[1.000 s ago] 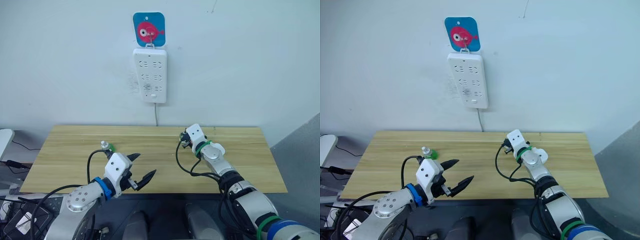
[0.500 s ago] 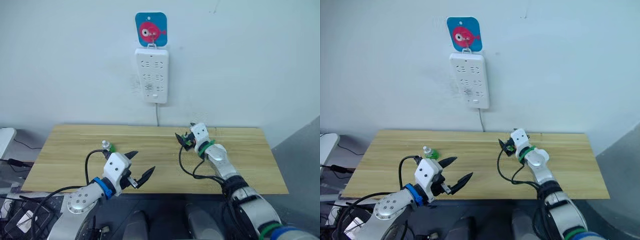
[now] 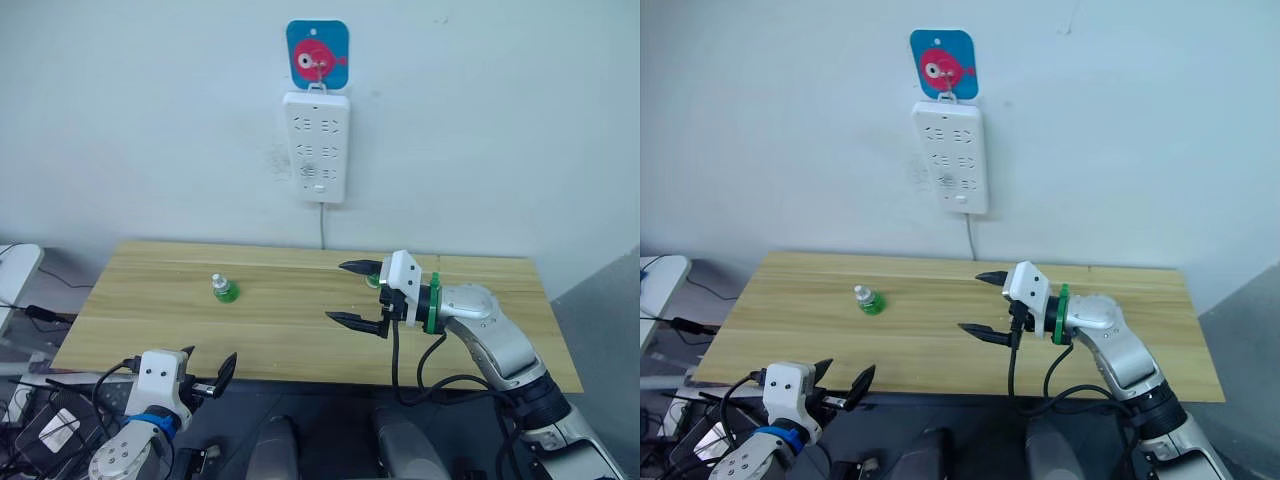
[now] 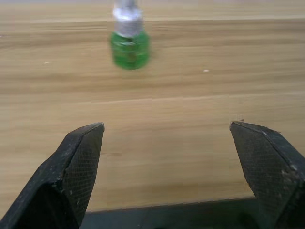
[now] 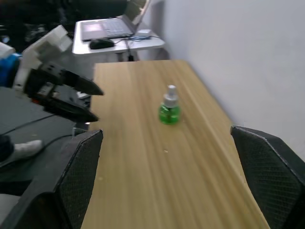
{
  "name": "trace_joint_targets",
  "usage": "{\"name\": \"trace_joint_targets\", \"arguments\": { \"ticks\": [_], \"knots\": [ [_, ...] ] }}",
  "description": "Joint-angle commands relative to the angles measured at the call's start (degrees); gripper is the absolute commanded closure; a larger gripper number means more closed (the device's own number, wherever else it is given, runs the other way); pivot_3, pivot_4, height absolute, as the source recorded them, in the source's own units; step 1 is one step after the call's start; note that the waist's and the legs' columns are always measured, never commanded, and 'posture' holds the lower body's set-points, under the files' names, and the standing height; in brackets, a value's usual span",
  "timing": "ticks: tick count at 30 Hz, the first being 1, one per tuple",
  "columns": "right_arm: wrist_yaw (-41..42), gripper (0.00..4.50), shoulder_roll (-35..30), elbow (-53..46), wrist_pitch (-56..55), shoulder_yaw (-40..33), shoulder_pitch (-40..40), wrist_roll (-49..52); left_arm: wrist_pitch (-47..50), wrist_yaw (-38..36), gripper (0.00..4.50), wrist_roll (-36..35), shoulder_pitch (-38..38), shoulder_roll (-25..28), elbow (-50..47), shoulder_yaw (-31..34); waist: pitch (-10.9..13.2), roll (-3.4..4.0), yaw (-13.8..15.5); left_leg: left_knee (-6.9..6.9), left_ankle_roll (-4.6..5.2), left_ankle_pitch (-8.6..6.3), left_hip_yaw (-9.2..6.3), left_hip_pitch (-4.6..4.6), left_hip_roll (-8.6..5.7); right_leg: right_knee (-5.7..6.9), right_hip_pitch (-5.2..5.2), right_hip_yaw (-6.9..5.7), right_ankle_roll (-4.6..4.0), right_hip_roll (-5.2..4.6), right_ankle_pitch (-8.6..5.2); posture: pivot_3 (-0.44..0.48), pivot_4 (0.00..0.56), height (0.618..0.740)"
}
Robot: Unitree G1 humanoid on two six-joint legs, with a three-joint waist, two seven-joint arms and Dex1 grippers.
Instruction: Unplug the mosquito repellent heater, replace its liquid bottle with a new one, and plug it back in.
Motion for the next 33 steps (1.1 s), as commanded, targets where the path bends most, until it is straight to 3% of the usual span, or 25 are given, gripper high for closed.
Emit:
{"name": "trace_joint_targets", "arguments": {
  "ticks": [1, 11, 16, 21, 27, 33],
  "knots": [
    [-0.62, 0.03, -0.05, -3.82, 2.11, 1.89, -0.82, -1.65, -3.24, 2.16, 0.0, 1.68, -4.02, 0.37, 3.74, 1.6, 0.91, 0.04, 0.3, 0.02, -0.01, 0.0, 0.0, -0.04, 0.0, 0.02, 0.02, 0.0, 0.0, 0.0, 0.0, -0.041, 0.312, 0.74],
    [-6.82, 0.03, 0.41, -15.43, 19.54, 2.22, -3.09, -0.88, -9.23, 1.33, 0.0, 3.83, -21.77, 2.74, 23.29, 0.72, 6.97, 0.16, 0.16, -0.06, -0.03, 0.0, -0.07, -0.26, 0.03, 0.05, -0.11, -0.07, 0.46, 0.02, 0.25, -0.129, 0.469, 0.74],
    [-7.54, 0.03, -1.48, -17.09, 22.62, 0.79, -1.78, 0.12, -14.27, 0.8, 0.0, 5.28, -29.95, 2.65, 33.5, -0.9, 9.34, 0.12, 0.03, -0.1, -0.04, -0.01, -0.12, -0.35, 0.01, 0.04, -0.16, -0.13, 0.59, -0.02, 0.32, -0.139, 0.491, 0.74],
    [-7.77, 0.03, -2.92, -18.31, 23.75, 0.69, -0.54, 0.66, -18.5, 0.95, 0.0, 6.28, -35.87, 2.08, 41.62, -1.89, 9.97, 0.09, -0.23, -0.16, -0.07, -0.03, -0.13, -0.37, 0.01, 0.04, -0.19, -0.15, 0.61, -0.04, 0.33, -0.153, 0.488, 0.74],
    [-8.24, 0.03, -3.27, -19.23, 25.05, 0.46, -0.35, 1.4, -20.7, 0.01, 0.0, 6.13, -36.99, 1.66, 44.12, -2.58, 10.07, 0.05, -0.58, -0.16, -0.08, -0.03, -0.06, -0.36, 0.01, 0.0, -0.19, -0.09, 0.69, -0.04, 0.29, -0.158, 0.484, 0.74],
    [-8.68, 0.0, -3.24, -17.42, 24.47, -0.07, -1.77, 1.79, -22.48, 0.14, 1.81, 7.34, -34.61, 2.36, 43.74, -3.37, 10.07, 0.05, -0.59, -0.17, -0.1, -0.02, -0.05, -0.36, 0.02, -0.01, -0.21, -0.08, 0.71, -0.04, 0.28, -0.153, 0.466, 0.74]
  ]
}}
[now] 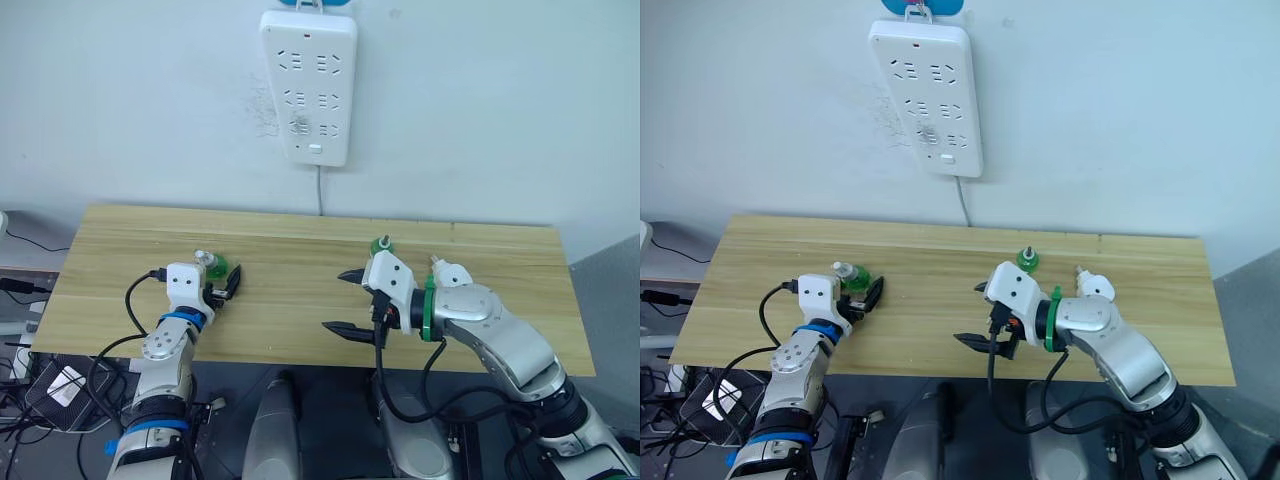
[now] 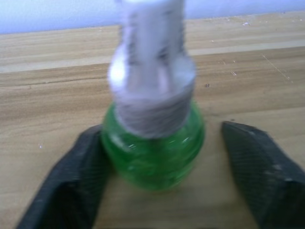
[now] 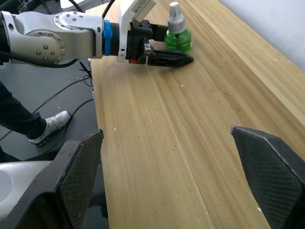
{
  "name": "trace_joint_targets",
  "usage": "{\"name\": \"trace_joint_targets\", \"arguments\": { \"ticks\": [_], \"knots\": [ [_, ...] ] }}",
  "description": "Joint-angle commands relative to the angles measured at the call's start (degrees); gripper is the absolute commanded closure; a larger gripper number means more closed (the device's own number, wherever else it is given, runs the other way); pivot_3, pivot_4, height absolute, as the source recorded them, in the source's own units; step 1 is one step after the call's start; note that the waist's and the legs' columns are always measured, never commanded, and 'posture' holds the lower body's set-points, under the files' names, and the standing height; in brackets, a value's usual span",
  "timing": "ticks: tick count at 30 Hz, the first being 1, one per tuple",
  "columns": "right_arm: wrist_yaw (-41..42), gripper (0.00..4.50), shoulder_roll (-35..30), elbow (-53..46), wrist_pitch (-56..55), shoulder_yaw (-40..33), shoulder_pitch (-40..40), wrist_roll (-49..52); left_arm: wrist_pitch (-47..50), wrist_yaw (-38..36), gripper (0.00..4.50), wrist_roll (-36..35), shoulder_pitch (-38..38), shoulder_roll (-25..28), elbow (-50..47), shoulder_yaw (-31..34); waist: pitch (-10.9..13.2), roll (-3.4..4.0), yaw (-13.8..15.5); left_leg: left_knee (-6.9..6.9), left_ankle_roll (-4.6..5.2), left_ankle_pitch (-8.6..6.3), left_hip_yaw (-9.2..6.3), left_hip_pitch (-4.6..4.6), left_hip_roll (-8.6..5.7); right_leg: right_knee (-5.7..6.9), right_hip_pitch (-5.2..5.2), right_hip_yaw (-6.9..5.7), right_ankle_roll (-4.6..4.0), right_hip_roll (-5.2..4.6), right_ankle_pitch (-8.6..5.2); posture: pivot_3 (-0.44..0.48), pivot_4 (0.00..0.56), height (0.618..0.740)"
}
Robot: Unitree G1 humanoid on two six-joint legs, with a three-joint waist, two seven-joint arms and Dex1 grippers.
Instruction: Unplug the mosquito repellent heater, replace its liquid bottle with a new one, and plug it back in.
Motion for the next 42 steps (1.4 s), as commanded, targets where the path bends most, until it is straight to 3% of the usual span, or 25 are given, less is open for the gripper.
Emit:
{"name": "trace_joint_targets", "arguments": {
  "ticks": [1, 11, 13, 17, 20, 25, 35, 38, 42],
  "knots": [
    [-0.38, 0.0, 0.44, -0.54, -1.12, -0.94, -0.87, 0.47, -1.24, -0.08, 2.17, 1.81, 2.72, 0.74, 0.42, -1.0, 0.0, 0.0, -0.01, 0.0, -0.01, 0.0, 0.01, 0.0, 0.0, 0.0, -0.01, 0.01, 0.0, 0.0, 0.0, -0.153, 0.463, 0.74],
    [-1.58, 0.0, 1.5, 0.53, -4.94, -3.66, -1.21, 0.91, 1.71, -10.21, 2.32, 2.01, 2.54, 5.1, -14.6, -7.47, -0.31, -0.32, 0.36, -0.11, -0.18, 0.07, -0.15, -0.19, -0.01, -0.02, -0.16, -0.16, -0.02, -0.05, 0.04, -0.137, 0.329, 0.74],
    [-2.25, 0.0, 1.84, -0.44, -4.22, -4.55, -1.07, 1.6, 3.22, -14.33, 2.32, 1.61, 1.57, 6.34, -17.42, -9.8, -0.54, -0.35, 0.25, -0.11, -0.22, 0.07, -0.14, -0.21, -0.07, -0.03, -0.16, -0.17, -0.03, -0.12, 0.09, -0.149, 0.281, 0.74],
    [-1.97, 0.0, 0.7, -6.22, -1.11, -6.08, -0.07, 4.36, 16.74, -29.3, 2.32, -6.04, -1.71, 9.93, -29.35, -16.37, -2.5, -0.42, 0.14, -0.06, -0.44, 0.19, -0.28, -0.92, -0.1, 0.05, -0.77, -0.39, -0.25, -0.17, 0.24, -0.191, 0.228, 0.74],
    [-3.74, 0.0, 1.39, -5.86, 0.11, -5.25, -1.19, 3.57, 24.55, -36.68, 2.32, -8.98, -5.5, 12.69, -34.28, -20.01, -4.05, -0.45, -0.21, -0.05, -0.48, 0.21, -0.51, -1.09, -0.12, 0.05, -0.83, -0.61, -0.28, -0.17, 0.26, -0.216, 0.195, 0.74],
    [-6.96, 0.0, 3.47, -4.01, 2.48, -5.17, -3.96, 2.65, 31.98, -44.38, 2.32, -11.0, -12.74, 14.75, -36.34, -23.51, -6.57, -0.48, -2.59, -0.03, -0.4, 0.18, -0.56, -1.05, -0.16, 0.02, -0.74, -0.65, -0.28, -0.16, 0.26, -0.24, 0.146, 0.74],
    [-8.67, 0.0, 5.8, -0.05, -0.19, -3.64, -6.61, 1.15, 32.06, -47.78, 2.32, -9.31, -18.05, 14.01, -32.52, -24.1, -9.94, -0.42, -6.39, 0.01, -0.33, 0.2, -0.68, -1.0, -0.17, 0.13, -0.68, -0.65, -0.28, -0.07, 0.26, -0.237, 0.107, 0.74],
    [-8.88, 0.57, 6.12, 0.25, -0.7, -3.29, -6.6, 1.06, 31.71, -48.13, 2.32, -9.09, -17.9, 13.94, -32.12, -23.83, -10.38, -0.42, -7.16, 0.01, -0.33, 0.2, -0.71, -0.98, -0.16, 0.19, -0.67, -0.65, -0.28, -0.06, 0.26, -0.231, 0.106, 0.74],
    [-8.84, 2.04, 6.42, 0.0, -1.2, -3.01, -6.19, 1.0, 31.0, -48.35, 2.32, -8.76, -17.03, 14.14, -32.13, -23.69, -10.56, -0.4, -7.49, 0.13, -0.33, 0.21, -0.75, -0.93, -0.19, 0.51, -0.67, -0.65, -0.28, -0.05, 0.26, -0.228, 0.105, 0.74]
  ]
}}
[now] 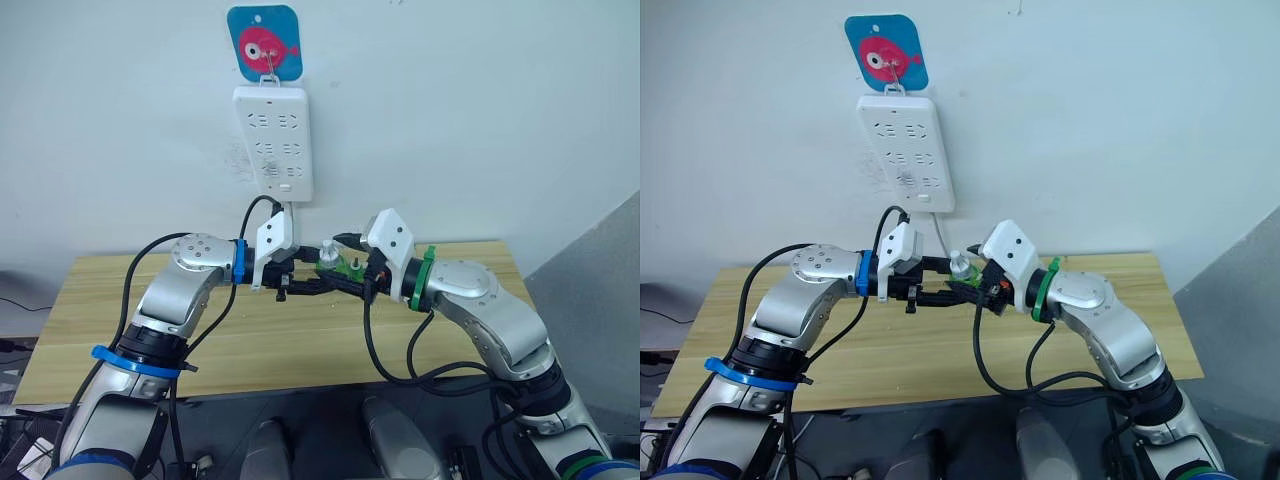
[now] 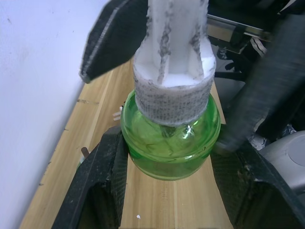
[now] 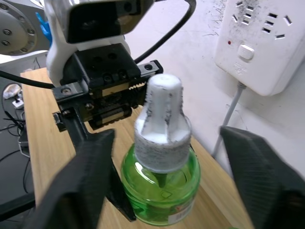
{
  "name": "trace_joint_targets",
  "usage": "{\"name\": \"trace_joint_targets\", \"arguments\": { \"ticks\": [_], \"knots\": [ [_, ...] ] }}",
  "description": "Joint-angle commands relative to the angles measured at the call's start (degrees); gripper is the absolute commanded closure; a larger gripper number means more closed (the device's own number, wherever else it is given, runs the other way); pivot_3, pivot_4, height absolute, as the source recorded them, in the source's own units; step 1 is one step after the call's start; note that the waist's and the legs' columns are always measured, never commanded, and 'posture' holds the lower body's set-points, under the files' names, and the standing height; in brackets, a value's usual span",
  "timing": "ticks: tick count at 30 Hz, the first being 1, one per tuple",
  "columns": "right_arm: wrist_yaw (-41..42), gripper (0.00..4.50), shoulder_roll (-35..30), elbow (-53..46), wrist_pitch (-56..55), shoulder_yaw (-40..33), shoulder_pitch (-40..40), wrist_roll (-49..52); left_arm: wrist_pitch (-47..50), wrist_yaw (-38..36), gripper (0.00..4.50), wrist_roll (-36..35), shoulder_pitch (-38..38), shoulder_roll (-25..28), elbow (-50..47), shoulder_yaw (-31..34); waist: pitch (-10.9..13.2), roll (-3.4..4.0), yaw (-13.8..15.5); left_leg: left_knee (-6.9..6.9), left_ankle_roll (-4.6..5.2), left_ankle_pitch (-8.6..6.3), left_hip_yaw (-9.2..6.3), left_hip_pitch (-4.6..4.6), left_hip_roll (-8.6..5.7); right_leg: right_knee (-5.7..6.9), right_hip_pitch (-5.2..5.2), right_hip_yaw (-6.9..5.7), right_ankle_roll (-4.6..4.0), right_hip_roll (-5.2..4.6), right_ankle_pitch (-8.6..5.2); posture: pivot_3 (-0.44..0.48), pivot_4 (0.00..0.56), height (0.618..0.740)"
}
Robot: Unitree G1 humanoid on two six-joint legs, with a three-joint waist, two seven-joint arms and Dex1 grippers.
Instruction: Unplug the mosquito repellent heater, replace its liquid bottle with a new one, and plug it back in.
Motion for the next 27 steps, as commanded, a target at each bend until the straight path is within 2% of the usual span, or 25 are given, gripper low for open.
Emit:
{"name": "trace_joint_targets", "arguments": {
  "ticks": [1, 3, 4, 10, 12, 14, 20, 27],
  "knots": [
    [-0.01, 2.36, 0.47, -1.81, -1.69, 0.72, -0.21, -0.21, -1.51, -0.62, 2.32, 0.0, 0.76, 0.3, -1.05, 0.73, -0.09, 0.01, -0.04, 0.01, -0.01, 0.01, -0.01, 0.03, 0.0, 0.06, 0.0, 0.0, 0.0, 0.01, 0.0, -0.228, 0.105, 0.74],
    [0.23, 3.19, 0.3, -1.79, -2.04, 1.1, -0.05, -0.36, -1.34, -0.36, 2.32, -0.15, 0.96, 0.0, -0.97, 0.84, -0.23, 0.03, -0.05, 0.03, -0.01, 0.03, -0.03, 0.07, 0.01, 0.2, -0.01, 0.0, 0.0, 0.04, 0.0, -0.225, 0.107, 0.74],
    [0.28, 3.44, 0.25, -1.85, -2.13, 1.22, 0.07, -0.32, -1.24, -0.25, 2.32, -0.24, 1.09, -0.13, -1.04, 0.93, -0.24, 0.03, -0.05, 0.06, -0.01, 0.04, -0.04, 0.09, 0.01, 0.3, -0.01, 0.01, 0.0, 0.05, -0.01, -0.225, 0.107, 0.74],
    [0.74, 3.42, -0.1, -1.77, -2.62, 1.17, 0.23, 0.06, -0.91, 1.98, 2.32, -0.77, 2.51, -1.55, -0.43, 2.32, -0.72, 0.03, -0.05, 0.1, 0.04, 0.18, -0.05, 0.16, 0.0, 0.45, 0.0, 0.03, -0.01, 0.07, -0.01, -0.22, 0.108, 0.74],
    [1.19, 3.42, -0.33, -1.67, -2.77, 0.68, 0.21, 0.6, -2.34, 2.71, 1.57, 0.11, 3.05, -1.77, 0.69, 2.73, -0.8, 0.03, -0.05, 0.1, 0.08, 0.22, -0.05, 0.19, 0.0, 0.47, 0.02, 0.03, -0.01, 0.08, 0.0, -0.217, 0.108, 0.74],
    [1.68, 3.42, -0.47, -1.52, -2.79, 0.08, 0.17, 1.25, -2.39, 2.38, 0.99, -0.3, 3.57, -1.83, 1.0, 3.1, -0.96, 0.02, -0.08, 0.1, 0.1, 0.25, -0.05, 0.22, 0.0, 0.48, 0.03, 0.04, -0.02, 0.09, 0.01, -0.217, 0.108, 0.74],
    [2.32, 3.42, -0.67, -1.53, -2.97, -0.66, 0.2, 2.05, 5.19, 2.82, 0.97, -6.58, 4.31, -3.44, -0.82, 5.84, -0.98, 0.01, -0.08, 0.1, 0.12, 0.28, -0.06, 0.52, 0.0, 0.47, 0.36, 0.04, -0.03, 0.09, 0.01, -0.217, 0.105, 0.74],
    [2.99, 3.42, -0.72, -2.02, -2.68, -0.46, 0.24, 2.39, 5.85, 1.68, 0.97, -7.43, 4.94, -3.46, -3.11, 4.8, -1.03, 0.01, -0.12, 0.09, 0.14, 0.29, -0.04, 1.0, 0.02, 0.47, 0.77, 0.09, 0.22, 0.13, -0.14, -0.22, 0.104, 0.74]
  ]
}}
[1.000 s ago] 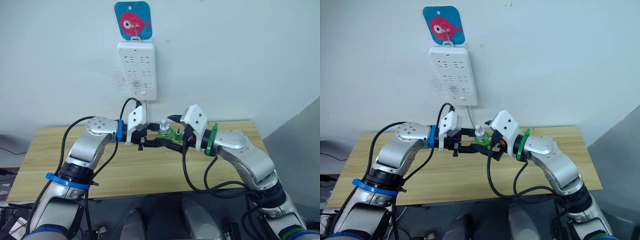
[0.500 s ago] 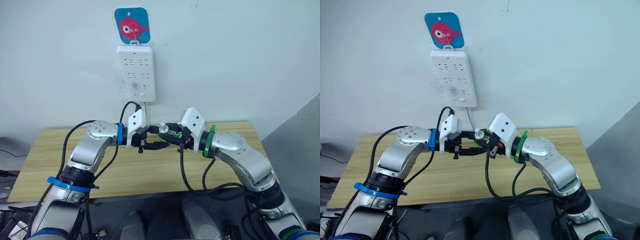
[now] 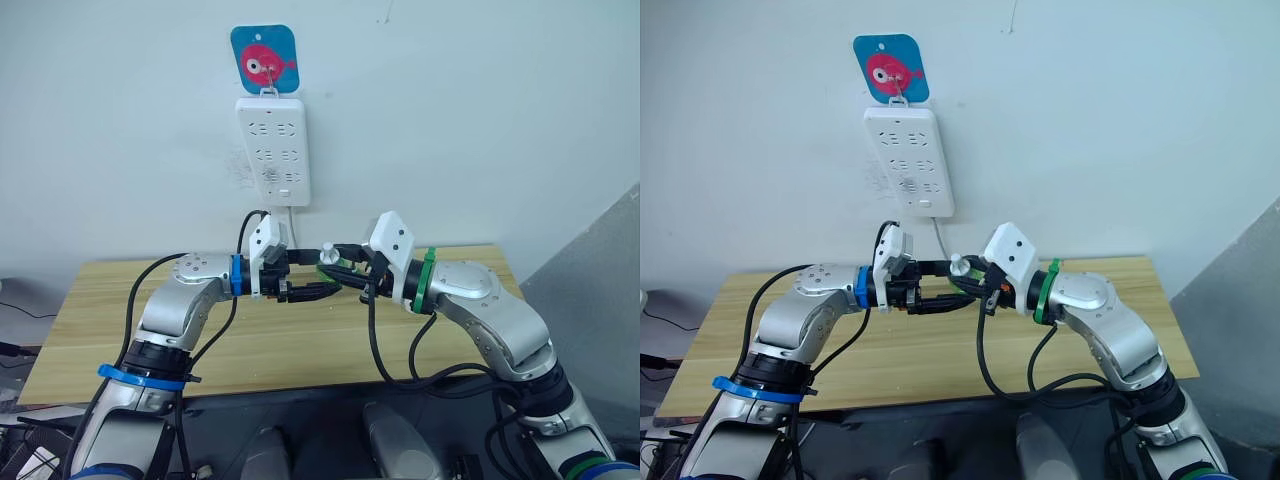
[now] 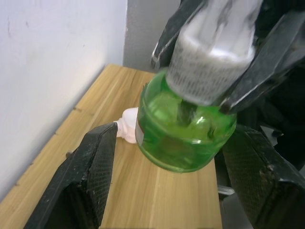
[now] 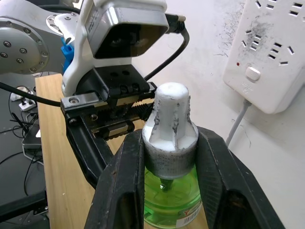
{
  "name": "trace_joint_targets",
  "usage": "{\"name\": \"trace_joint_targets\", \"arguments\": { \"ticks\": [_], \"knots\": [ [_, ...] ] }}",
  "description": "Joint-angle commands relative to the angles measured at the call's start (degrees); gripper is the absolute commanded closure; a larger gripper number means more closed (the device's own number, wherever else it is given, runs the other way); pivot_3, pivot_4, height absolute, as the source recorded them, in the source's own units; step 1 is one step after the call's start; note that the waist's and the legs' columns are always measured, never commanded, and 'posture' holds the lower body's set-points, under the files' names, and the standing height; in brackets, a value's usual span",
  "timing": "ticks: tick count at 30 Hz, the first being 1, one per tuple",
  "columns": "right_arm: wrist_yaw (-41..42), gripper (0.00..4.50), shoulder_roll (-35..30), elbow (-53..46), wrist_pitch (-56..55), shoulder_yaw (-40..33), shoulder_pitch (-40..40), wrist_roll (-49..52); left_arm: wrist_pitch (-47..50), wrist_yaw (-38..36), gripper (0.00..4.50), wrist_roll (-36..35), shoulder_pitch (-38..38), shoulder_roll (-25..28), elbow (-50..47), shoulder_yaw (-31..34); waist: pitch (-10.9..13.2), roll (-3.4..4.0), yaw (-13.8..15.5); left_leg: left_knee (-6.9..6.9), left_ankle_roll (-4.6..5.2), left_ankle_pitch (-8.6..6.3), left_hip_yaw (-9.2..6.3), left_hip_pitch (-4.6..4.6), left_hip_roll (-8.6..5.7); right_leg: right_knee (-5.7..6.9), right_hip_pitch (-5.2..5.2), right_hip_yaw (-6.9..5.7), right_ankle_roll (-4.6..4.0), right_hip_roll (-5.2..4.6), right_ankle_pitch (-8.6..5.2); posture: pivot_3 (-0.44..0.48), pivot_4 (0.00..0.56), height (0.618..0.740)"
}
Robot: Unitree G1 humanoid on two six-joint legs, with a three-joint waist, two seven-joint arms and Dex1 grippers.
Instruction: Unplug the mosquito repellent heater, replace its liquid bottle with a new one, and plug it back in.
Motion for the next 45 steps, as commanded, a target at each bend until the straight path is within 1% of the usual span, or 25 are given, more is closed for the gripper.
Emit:
{"name": "trace_joint_targets", "arguments": {
  "ticks": [1, 2, 3, 4, 5, 7, 10, 15, 17, 18, 21, 23, 24, 27, 29, 30, 31, 34, 35, 36, 37, 39, 41, 43, 45],
  "knots": [
    [0.46, 3.42, 0.31, -2.12, -0.61, -0.43, -0.27, 1.1, 0.51, -1.16, 0.97, -1.43, 0.58, 0.21, -3.0, 0.1, -0.11, 0.0, -0.01, 0.0, 0.01, 0.01, 0.0, 0.0, 0.0, 0.0, 0.0, 0.01, 0.0, 0.0, 0.0, -0.221, 0.104, 0.74],
    [0.44, 3.42, 0.41, -2.19, -0.42, -0.47, -0.36, 1.24, 0.63, -1.19, 0.97, -1.47, 0.67, 0.1, -3.25, -0.06, -0.21, 0.0, -0.02, 0.0, 0.01, 0.01, 0.01, 0.0, 0.0, 0.0, 0.0, 0.02, 0.0, 0.0, 0.0, -0.223, 0.104, 0.74],
    [0.4, 3.42, 0.49, -2.25, -0.26, -0.53, -0.43, 1.36, 0.62, -1.23, 1.27, -1.38, 0.71, -0.03, -3.41, -0.22, -0.3, 0.0, -0.02, 0.0, 0.01, 0.01, 0.01, 0.0, 0.0, 0.0, 0.0, 0.02, 0.0, 0.0, 0.0, -0.223, 0.104, 0.74],
    [0.37, 3.42, 0.54, -2.28, -0.15, -0.57, -0.46, 1.43, 0.62, -1.27, 1.38, -1.26, 0.74, -0.12, -3.51, -0.29, -0.34, 0.0, -0.03, 0.0, 0.01, 0.01, 0.01, 0.0, 0.0, 0.0, 0.01, 0.02, 0.0, 0.0, 0.0, -0.223, 0.103, 0.74],
    [0.4, 3.42, 0.56, -2.33, -0.04, -0.6, -0.51, 1.51, 0.6, -1.12, 1.59, -1.19, 0.73, -0.34, -3.5, -0.25, -0.34, 0.0, -0.02, 0.0, 0.01, 0.01, 0.01, 0.0, 0.0, 0.0, 0.01, 0.02, 0.0, 0.0, 0.0, -0.222, 0.103, 0.74],
    [0.41, 3.42, 0.58, -2.49, 0.28, -0.71, -0.64, 1.77, 0.56, -1.44, 2.15, -0.77, 0.81, -0.18, -3.28, -0.6, -0.4, 0.01, -0.03, 0.01, 0.01, 0.01, 0.01, 0.0, 0.0, 0.0, 0.02, 0.01, -0.01, 0.0, 0.0, -0.224, 0.101, 0.74],
    [0.47, 3.42, 0.41, -2.55, 0.54, -0.74, -0.74, 2.03, -1.12, -2.12, 2.2, 0.59, 0.93, 0.23, -2.7, -1.23, -0.47, 0.02, -0.04, 0.01, 0.01, 0.01, 0.01, 0.01, 0.0, 0.0, 0.03, 0.02, -0.01, 0.0, 0.0, -0.223, 0.1, 0.74],
    [2.48, 3.42, -0.88, -2.3, 0.43, -0.1, -0.48, 3.15, -2.72, -1.44, 2.2, 0.99, 0.36, -0.99, -2.78, -0.99, -0.49, 0.02, -0.02, 0.01, 0.02, 0.01, 0.01, 0.01, -0.01, 0.0, 0.03, 0.02, -0.01, 0.0, 0.0, -0.213, 0.098, 0.74],
    [8.61, 3.42, -2.54, -0.26, -2.4, 0.9, -1.14, 4.73, -4.02, -2.2, 2.2, 1.53, 0.49, -0.75, -3.58, -1.55, -0.49, 0.02, -0.01, 0.01, 0.02, 0.01, 0.01, 0.01, -0.01, 0.0, 0.03, 0.01, -0.02, 0.0, 0.01, -0.221, 0.102, 0.74],
    [13.18, 3.42, -3.69, 2.46, -5.16, 1.68, -2.34, 4.81, -5.26, -3.0, 2.2, 2.11, 0.67, -0.29, -4.14, -2.11, -0.49, 0.02, -0.02, 0.01, 0.02, 0.01, 0.01, 0.01, -0.01, 0.0, 0.04, 0.02, -0.02, 0.0, 0.01, -0.222, 0.103, 0.74],
    [25.68, 3.42, -5.16, 15.7, -14.41, 3.62, -9.29, 2.8, -10.17, -6.38, 2.2, 4.55, 1.36, 1.64, -4.92, -4.1, -0.49, 0.02, -0.48, 0.03, 0.03, 0.02, 0.11, 0.09, -0.02, -0.01, 0.09, 0.09, -0.01, 0.0, 0.01, -0.215, 0.108, 0.74],
    [30.44, 3.42, -4.38, 23.55, -17.36, 3.73, -13.78, 2.33, -10.78, -7.35, 2.2, 4.53, 1.42, 2.13, -5.0, -4.26, -0.49, 0.02, -1.34, 0.01, 0.12, 0.08, 0.16, 0.16, -0.01, -0.01, 0.11, 0.13, -0.03, 0.01, 0.02, -0.208, 0.112, 0.74],
    [32.97, 3.42, -4.58, 25.69, -18.34, 4.16, -15.37, 2.1, -10.69, -7.45, 2.2, 4.33, 1.36, 2.2, -5.04, -4.17, -0.49, 0.02, -1.62, 0.0, 0.15, 0.1, 0.15, 0.17, 0.0, 0.0, 0.11, 0.12, -0.04, 0.02, 0.03, -0.204, 0.113, 0.74],
    [38.01, 3.42, -6.07, 24.99, -14.02, 3.64, -16.99, 5.12, -10.68, -7.35, 2.21, 4.19, 1.33, 2.2, -4.91, -3.85, -0.49, 0.02, -1.57, -0.03, 0.16, 0.09, 0.06, 0.14, 0.01, 0.01, 0.11, 0.05, -0.04, 0.03, 0.02, -0.198, 0.114, 0.74],
    [39.19, 3.42, -7.16, 23.63, -12.87, 2.37, -16.74, 6.11, -9.59, -7.13, 2.21, 3.68, 1.45, 2.32, -5.22, -3.37, -0.49, 0.02, -1.45, -0.04, 0.16, 0.09, 0.0, 0.09, -0.01, 0.01, 0.11, -0.01, -0.19, -0.01, 0.12, -0.198, 0.115, 0.74],
    [39.18, 3.42, -7.76, 23.11, -12.71, 1.67, -16.52, 6.27, -9.23, -6.93, 2.21, 3.5, 1.65, 2.44, -5.43, -3.17, -0.49, 0.02, -1.45, -0.04, 0.16, 0.09, -0.02, 0.08, -0.02, 0.01, 0.11, -0.03, -0.3, -0.02, 0.18, -0.198, 0.115, 0.74],
    [39.2, 2.67, -8.88, 21.93, -12.35, 0.58, -16.02, 6.8, -8.51, -6.66, 2.21, 3.17, 2.12, 2.65, -5.83, -2.94, -0.49, 0.03, -1.45, -0.04, 0.17, 0.09, -0.03, 0.06, -0.03, 0.01, 0.1, -0.04, -0.31, -0.02, 0.18, -0.2, 0.116, 0.74],
    [36.7, 1.69, -12.09, 16.67, -11.01, -3.03, -13.45, 7.7, -7.49, -5.5, 2.22, 3.01, 3.43, 3.16, -6.52, -2.24, -0.49, 0.03, -1.38, -0.04, 0.17, 0.09, -0.07, 0.07, -0.03, 0.01, 0.11, -0.06, -0.3, -0.02, 0.18, -0.204, 0.12, 0.74],
    [35.05, 1.36, -12.92, 14.25, -10.21, -4.41, -11.98, 8.17, -7.22, -4.83, 2.22, 3.04, 3.73, 3.16, -6.56, -1.94, -0.49, 0.03, -1.4, -0.04, 0.17, 0.09, -0.06, 0.07, -0.03, 0.01, 0.1, -0.05, -0.29, -0.02, 0.17, -0.207, 0.121, 0.74],
    [33.38, 0.92, -13.45, 12.18, -9.69, -5.56, -10.59, 8.37, -6.91, -4.34, 2.22, 3.11, 3.92, 3.17, -6.59, -1.75, -0.49, 0.03, -1.41, -0.03, 0.17, 0.09, -0.06, 0.07, -0.03, 0.02, 0.1, -0.05, -0.27, -0.02, 0.16, -0.207, 0.121, 0.74],
    [31.12, 0.6, -13.59, 9.9, -8.97, -6.82, -8.92, 8.57, -6.63, -3.92, 2.22, 3.21, 4.15, 3.24, -6.77, -1.62, -0.49, 0.03, -1.4, -0.03, 0.17, 0.09, -0.07, 0.07, -0.02, 0.02, 0.1, -0.05, -0.15, 0.0, 0.09, -0.209, 0.122, 0.74],
    [24.36, 0.55, -12.7, 4.69, -8.17, -9.34, -4.58, 7.42, -6.15, -2.99, 2.22, 3.63, 4.53, 3.34, -7.03, -1.54, -0.5, 0.03, -1.38, -0.02, 0.17, 0.09, -0.07, 0.08, 0.0, 0.03, 0.1, -0.04, -0.03, 0.04, 0.02, -0.214, 0.125, 0.74],
    [16.07, 0.55, -10.18, -2.72, -6.38, -10.12, 1.02, 5.95, -5.06, -1.87, 2.22, 3.61, 4.65, 3.13, -7.5, -1.66, -0.5, 0.04, -1.38, 0.0, 0.16, 0.09, -0.05, 0.09, 0.02, 0.06, 0.1, 0.01, -0.02, 0.06, 0.02, -0.219, 0.127, 0.74],
    [7.71, 0.55, -6.46, -8.15, -4.21, -8.97, 4.42, 3.71, -4.46, -0.92, 2.22, 3.69, 4.47, 2.8, -7.84, -1.91, -0.5, 0.05, -1.54, 0.0, 0.17, 0.1, -0.05, 0.09, 0.02, 0.07, 0.09, 0.04, -0.02, 0.08, 0.01, -0.234, 0.131, 0.74],
    [2.29, 0.55, -3.61, -10.65, -2.24, -6.41, 5.76, 1.21, -4.08, 0.41, 2.22, 4.14, 4.19, 2.21, -7.94, -2.19, -0.51, 0.07, -1.73, 0.0, 0.17, 0.1, 0.04, 0.11, 0.03, 0.1, 0.06, 0.13, -0.02, 0.08, 0.01, -0.243, 0.132, 0.74]
  ]
}}
